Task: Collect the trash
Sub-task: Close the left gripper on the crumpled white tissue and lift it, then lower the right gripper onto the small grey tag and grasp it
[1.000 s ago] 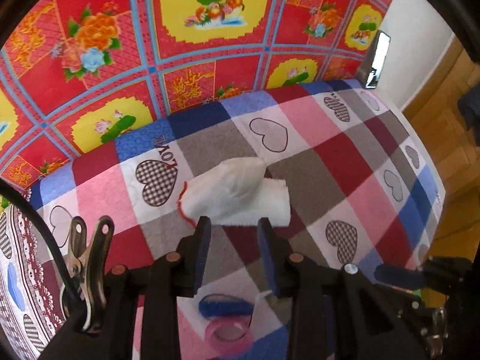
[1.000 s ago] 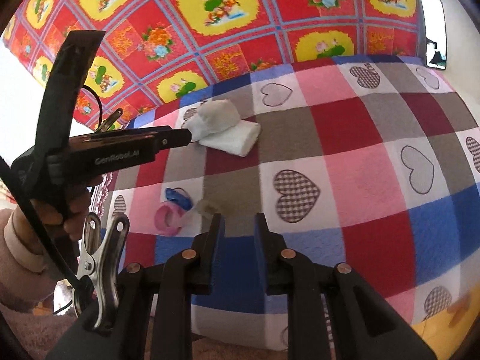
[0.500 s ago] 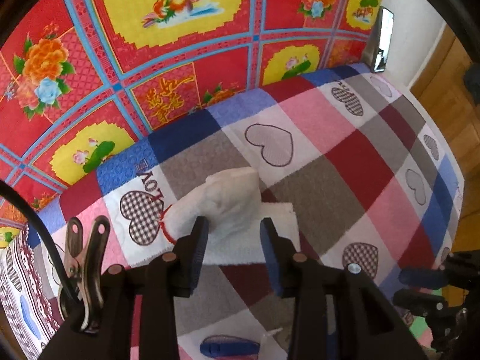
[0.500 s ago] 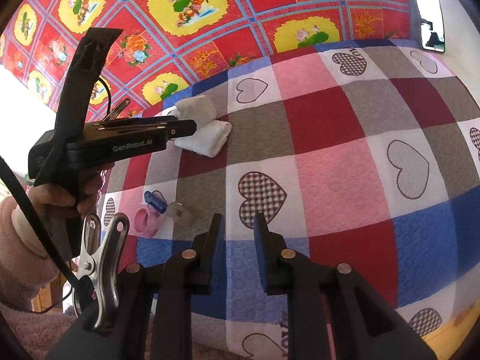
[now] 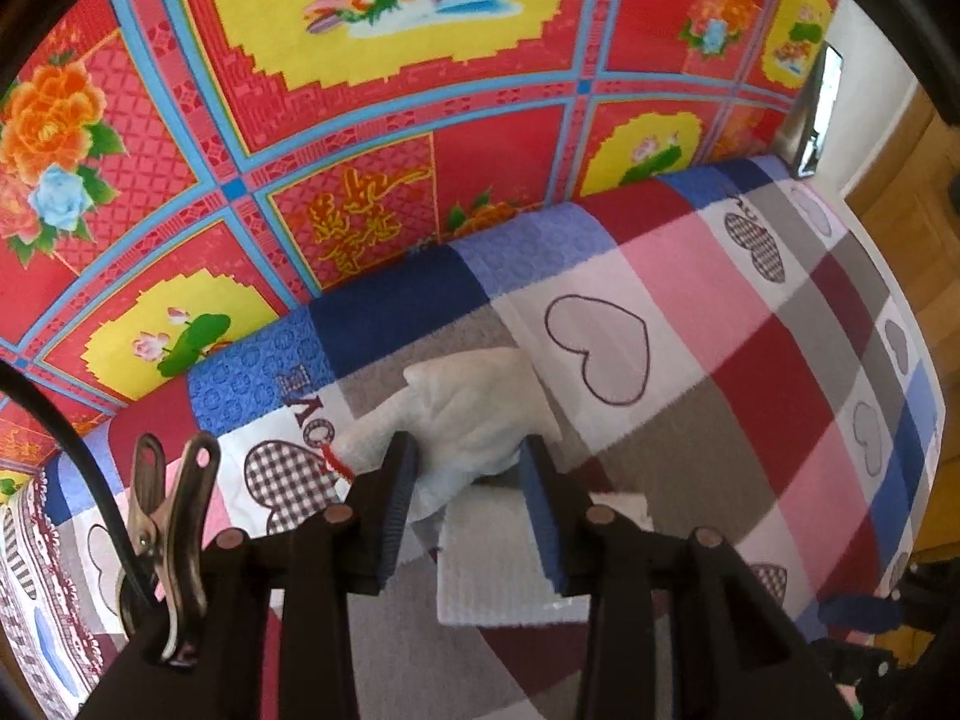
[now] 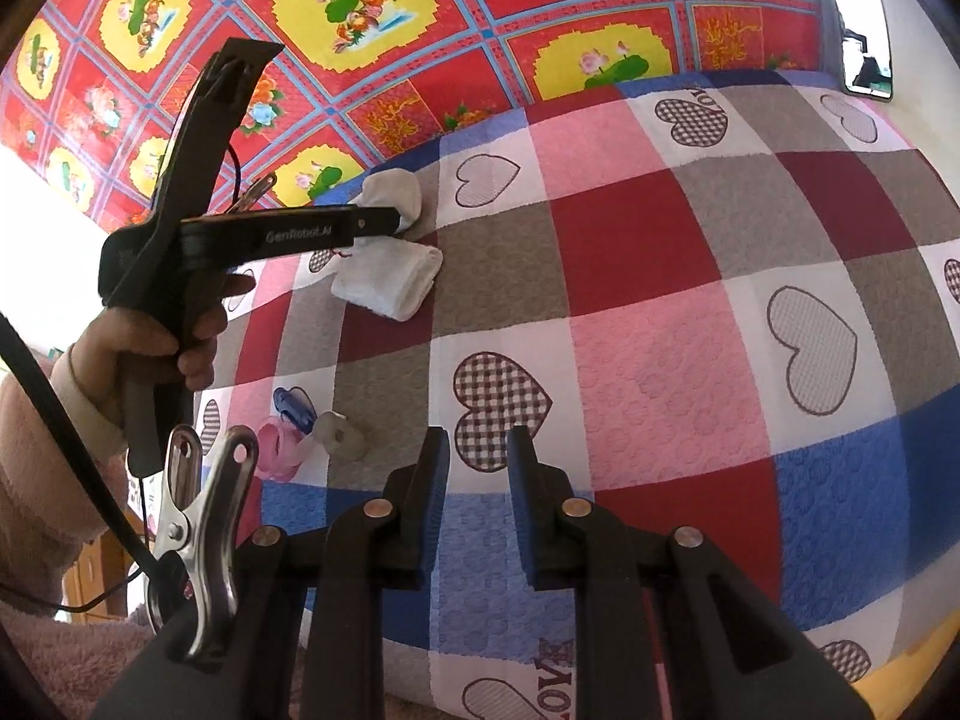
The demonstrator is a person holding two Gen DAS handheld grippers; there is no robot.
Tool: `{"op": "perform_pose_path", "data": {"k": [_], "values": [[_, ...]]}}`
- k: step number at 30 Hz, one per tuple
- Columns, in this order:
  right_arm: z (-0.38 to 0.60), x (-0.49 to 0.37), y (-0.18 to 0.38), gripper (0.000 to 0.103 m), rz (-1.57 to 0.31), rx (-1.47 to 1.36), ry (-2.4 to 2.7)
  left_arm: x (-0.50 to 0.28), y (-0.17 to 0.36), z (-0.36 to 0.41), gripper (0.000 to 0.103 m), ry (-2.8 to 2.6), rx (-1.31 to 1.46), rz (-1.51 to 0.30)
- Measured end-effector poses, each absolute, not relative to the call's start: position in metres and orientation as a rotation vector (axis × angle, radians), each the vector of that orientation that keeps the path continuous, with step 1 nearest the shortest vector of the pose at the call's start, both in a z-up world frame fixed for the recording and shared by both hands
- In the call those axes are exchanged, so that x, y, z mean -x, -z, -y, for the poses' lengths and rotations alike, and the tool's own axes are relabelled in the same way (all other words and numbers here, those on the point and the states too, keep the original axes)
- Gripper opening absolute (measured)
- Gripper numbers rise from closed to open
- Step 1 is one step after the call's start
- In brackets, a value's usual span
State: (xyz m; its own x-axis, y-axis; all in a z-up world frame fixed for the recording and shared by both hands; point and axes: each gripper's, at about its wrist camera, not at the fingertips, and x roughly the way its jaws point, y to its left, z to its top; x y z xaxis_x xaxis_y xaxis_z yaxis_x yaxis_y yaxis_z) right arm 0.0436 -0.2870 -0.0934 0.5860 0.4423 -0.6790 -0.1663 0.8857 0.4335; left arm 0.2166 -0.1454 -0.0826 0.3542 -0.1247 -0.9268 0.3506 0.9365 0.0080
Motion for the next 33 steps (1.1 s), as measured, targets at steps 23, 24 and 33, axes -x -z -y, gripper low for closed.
{"op": "perform_pose_path", "data": {"k": [23, 24, 33], "values": [[0.273, -0.048, 0.091, 0.021, -0.886, -0.297, -0.389, -0.196, 0.051, 0.105, 0.011, 0.239, -0.063, -1.094], [0.270, -0.048, 0.090, 0.021, -0.885, -0.289, -0.397, -0.191, 0.047, 0.100, 0.011, 0.227, -0.050, -1.093], [0.237, -0.048, 0.088, 0.021, -0.897, -0.206, -0.478, -0.143, 0.028, 0.052, 0.011, 0.124, 0.049, -1.099]]}}
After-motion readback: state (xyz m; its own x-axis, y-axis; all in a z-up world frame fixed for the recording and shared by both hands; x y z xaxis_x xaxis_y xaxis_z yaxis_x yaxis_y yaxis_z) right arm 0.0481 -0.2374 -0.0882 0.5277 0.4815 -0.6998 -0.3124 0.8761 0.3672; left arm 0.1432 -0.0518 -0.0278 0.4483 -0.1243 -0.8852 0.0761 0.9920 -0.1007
